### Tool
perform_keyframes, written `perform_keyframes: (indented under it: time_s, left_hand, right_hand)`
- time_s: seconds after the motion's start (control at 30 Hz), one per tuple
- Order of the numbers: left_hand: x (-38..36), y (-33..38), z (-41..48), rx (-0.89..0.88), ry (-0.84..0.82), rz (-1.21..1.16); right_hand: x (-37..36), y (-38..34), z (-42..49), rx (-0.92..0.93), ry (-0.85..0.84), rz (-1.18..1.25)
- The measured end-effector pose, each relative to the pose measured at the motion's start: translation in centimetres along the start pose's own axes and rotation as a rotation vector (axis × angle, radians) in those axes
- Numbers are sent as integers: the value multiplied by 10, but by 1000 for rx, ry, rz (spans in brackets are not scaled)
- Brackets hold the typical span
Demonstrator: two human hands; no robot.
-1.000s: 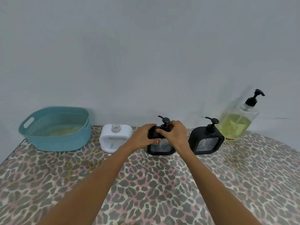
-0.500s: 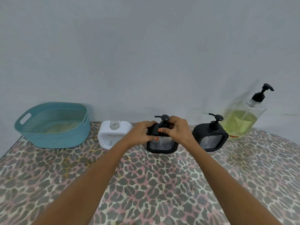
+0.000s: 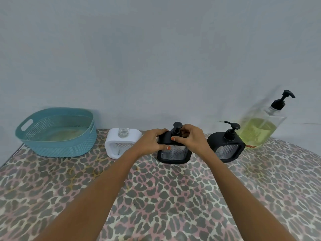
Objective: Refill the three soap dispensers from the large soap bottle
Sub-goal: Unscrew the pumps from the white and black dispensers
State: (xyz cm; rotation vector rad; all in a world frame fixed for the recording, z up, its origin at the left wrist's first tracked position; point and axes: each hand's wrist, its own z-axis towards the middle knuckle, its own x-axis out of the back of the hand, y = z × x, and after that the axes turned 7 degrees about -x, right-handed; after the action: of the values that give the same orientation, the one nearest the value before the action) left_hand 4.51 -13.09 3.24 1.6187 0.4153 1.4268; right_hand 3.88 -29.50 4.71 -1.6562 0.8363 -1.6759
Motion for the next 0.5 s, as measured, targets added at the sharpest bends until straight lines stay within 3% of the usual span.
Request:
perform_keyframes:
  time_s: [0.13,0.3,0.5]
  left_hand:
    - [-1,-1,0,-3,-10,-20]
    - [-1,-1,1,-17,-7,-2]
    - [-1,-3,2,-4,-12,-5]
  right_hand:
    - [1,2,-4,18,-78,30]
    - [-17,-2,-2,-11,134,16]
    - [-19,4,-3,-66,155,164]
